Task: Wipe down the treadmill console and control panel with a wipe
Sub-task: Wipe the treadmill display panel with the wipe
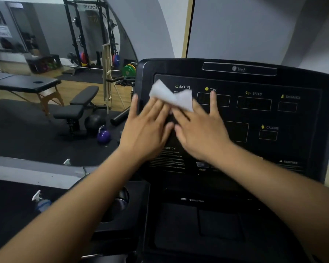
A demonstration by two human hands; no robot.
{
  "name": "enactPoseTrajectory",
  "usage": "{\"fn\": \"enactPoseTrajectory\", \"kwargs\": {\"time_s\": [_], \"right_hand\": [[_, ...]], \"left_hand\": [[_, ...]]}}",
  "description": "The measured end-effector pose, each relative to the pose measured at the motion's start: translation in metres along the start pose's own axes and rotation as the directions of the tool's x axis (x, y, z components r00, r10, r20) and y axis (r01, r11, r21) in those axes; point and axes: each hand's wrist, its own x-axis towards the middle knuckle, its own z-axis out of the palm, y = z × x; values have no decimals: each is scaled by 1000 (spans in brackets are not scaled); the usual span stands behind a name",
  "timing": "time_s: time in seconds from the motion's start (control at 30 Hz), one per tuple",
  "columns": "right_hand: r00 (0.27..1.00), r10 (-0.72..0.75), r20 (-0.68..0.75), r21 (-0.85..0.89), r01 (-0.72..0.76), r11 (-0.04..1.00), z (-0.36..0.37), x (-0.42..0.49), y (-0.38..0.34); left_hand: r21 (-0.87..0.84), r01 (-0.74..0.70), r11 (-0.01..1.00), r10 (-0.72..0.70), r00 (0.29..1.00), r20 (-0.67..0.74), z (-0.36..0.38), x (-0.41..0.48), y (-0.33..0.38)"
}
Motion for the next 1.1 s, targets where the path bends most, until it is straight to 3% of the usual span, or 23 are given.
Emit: {"fn": "enactPoseTrajectory", "kwargs": {"time_s": [0.17,0.3,0.43,0.53,0.6,0.67,0.77,0.83,0.9,0.97,1.03,1.1], "right_hand": [[997,59,-51,27,-57,998,-11,27,3],[998,-3,-58,37,6,999,5,-2,-10],[1000,-17,1,66,17,998,4,-11,-12],[997,-58,-54,186,67,980,2,-10,-5],[979,-57,-197,291,113,950,4,-16,7],[908,95,-408,410,90,908,0,-20,24],[815,260,-518,551,86,830,-21,-14,32],[875,127,-466,517,153,842,-32,-5,23],[951,-136,-278,348,231,909,-26,0,11],[968,-238,-76,184,248,951,-11,1,10],[972,-232,-40,129,236,963,1,1,17],[968,-245,-51,81,248,965,6,1,18]], "left_hand": [[-39,26,999,-30,994,-106,-16,33,-12],[-37,-38,999,28,967,-254,-15,13,-7],[-45,-46,998,34,971,-238,-12,5,-11],[-13,-81,997,77,981,-179,-8,0,-17],[1,-85,996,84,985,-150,-2,-6,-17],[-2,-73,997,72,991,-108,3,-13,-16],[-15,-76,997,75,997,-35,6,-14,-15],[-41,-88,995,87,996,-18,4,-9,-16],[-60,-118,991,118,993,-2,1,-4,-20],[-45,-153,987,152,988,-14,-2,-6,-27],[-45,-150,988,141,976,-169,-8,-13,-37],[-81,-118,990,77,918,-390,-19,-17,-42]]}}
